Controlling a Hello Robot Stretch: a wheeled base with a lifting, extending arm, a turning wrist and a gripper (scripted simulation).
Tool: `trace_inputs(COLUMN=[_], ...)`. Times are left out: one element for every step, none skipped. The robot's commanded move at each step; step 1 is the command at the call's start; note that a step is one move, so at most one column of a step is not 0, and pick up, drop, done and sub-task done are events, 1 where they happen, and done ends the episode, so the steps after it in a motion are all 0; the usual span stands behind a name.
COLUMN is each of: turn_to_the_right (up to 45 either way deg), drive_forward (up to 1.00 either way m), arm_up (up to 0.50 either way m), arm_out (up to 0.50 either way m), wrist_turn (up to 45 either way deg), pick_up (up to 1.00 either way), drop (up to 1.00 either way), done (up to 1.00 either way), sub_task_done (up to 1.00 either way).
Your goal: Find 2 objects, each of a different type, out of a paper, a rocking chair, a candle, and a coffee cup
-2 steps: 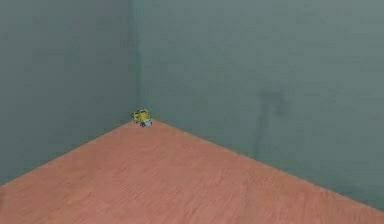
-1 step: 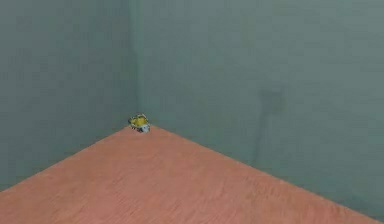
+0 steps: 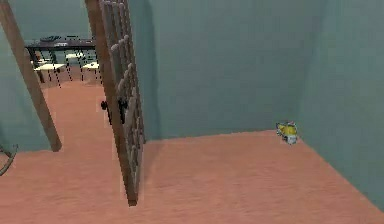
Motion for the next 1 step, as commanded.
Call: trace_inputs(turn_to_the_right=[-21.0], drive_forward=[0.0], arm_up=[0.0], arm_out=[0.0], wrist_turn=[0.0], pick_up=[0.0], drop=[0.0], done=[0.0], sub_task_done=[0.0])
